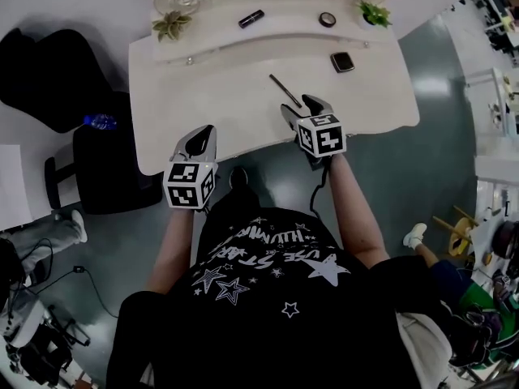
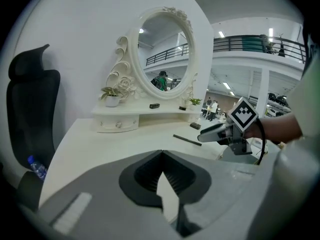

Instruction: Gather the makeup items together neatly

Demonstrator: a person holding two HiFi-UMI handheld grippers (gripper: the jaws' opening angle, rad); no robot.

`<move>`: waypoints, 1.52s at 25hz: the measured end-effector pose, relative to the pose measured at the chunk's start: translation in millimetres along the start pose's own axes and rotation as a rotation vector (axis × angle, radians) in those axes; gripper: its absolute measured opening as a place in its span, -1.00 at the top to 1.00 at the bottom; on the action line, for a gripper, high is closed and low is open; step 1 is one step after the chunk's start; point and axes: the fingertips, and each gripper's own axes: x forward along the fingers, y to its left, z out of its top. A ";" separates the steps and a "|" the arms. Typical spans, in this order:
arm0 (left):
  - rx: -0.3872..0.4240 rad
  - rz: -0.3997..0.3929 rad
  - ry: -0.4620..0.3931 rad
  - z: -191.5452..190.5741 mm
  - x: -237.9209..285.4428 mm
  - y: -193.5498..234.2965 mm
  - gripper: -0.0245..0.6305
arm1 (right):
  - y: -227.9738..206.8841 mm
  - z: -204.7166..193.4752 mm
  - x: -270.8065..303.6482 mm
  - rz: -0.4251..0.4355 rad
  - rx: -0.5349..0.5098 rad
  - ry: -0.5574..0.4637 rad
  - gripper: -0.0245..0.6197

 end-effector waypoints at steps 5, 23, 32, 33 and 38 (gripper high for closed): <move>-0.009 -0.020 0.021 4.8 19.2 21.3 0.92 | -6.1 -3.4 28.7 -0.015 -0.083 0.145 0.22; 0.000 -0.060 0.036 17.6 42.8 58.3 0.92 | -16.8 -9.0 57.1 -0.021 -0.085 0.345 0.68; 0.012 -0.082 0.041 11.1 46.8 61.4 0.92 | -17.8 -8.1 60.9 -0.091 0.029 0.334 0.71; 0.015 -0.083 0.039 11.6 46.2 60.3 0.92 | -18.2 -6.5 58.7 -0.102 0.058 0.322 0.71; 0.023 -0.080 0.032 13.3 42.9 57.7 0.92 | -12.5 6.7 51.4 -0.125 0.174 0.241 0.71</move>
